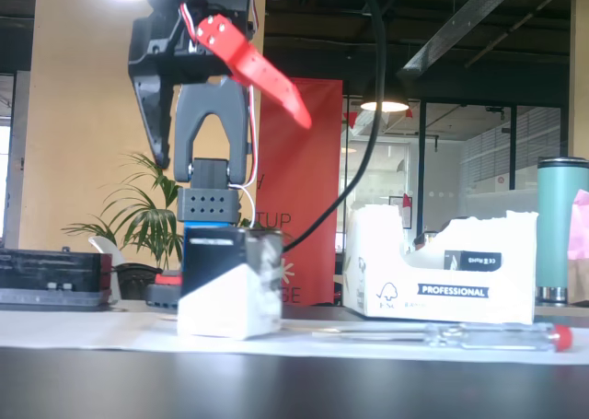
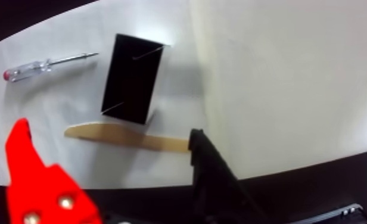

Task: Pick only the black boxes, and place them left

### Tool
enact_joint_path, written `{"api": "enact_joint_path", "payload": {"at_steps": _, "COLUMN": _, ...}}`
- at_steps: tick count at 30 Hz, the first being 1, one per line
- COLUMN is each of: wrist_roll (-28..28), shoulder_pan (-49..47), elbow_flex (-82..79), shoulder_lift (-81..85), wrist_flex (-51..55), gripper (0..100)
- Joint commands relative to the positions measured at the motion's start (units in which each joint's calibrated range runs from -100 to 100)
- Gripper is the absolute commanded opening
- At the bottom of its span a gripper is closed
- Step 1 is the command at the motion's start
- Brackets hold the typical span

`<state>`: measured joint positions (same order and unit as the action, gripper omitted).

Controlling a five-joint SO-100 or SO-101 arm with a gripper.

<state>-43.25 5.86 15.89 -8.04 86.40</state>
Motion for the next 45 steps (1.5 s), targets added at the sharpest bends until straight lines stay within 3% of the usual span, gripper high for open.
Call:
{"api": "enact_joint_path", "payload": {"at_steps": 1, "wrist_roll": -0.1, "shoulder_pan": 1.5, "elbow_flex": 5.7, "shoulder_lift": -0.9, "wrist_flex": -2.5, "gripper": 51}}
{"api": "enact_joint_path", "payload": {"at_steps": 23, "wrist_roll": 6.5, "shoulder_pan": -12.4, "elbow_flex": 11.6, "shoulder_lift": -19.2, "wrist_flex": -11.0, "gripper": 51}}
{"api": "enact_joint_path", "payload": {"at_steps": 26, "wrist_roll": 6.5, "shoulder_pan": -13.4, "elbow_flex": 12.4, "shoulder_lift": -21.9, "wrist_flex": -11.3, "gripper": 43}}
{"api": "enact_joint_path", "payload": {"at_steps": 33, "wrist_roll": 10.5, "shoulder_pan": -17.1, "elbow_flex": 12.7, "shoulder_lift": -23.8, "wrist_flex": -10.6, "gripper": 12}}
{"api": "enact_joint_path", "payload": {"at_steps": 45, "wrist_roll": 10.7, "shoulder_pan": -26.2, "elbow_flex": 12.7, "shoulder_lift": -3.9, "wrist_flex": 2.2, "gripper": 11}}
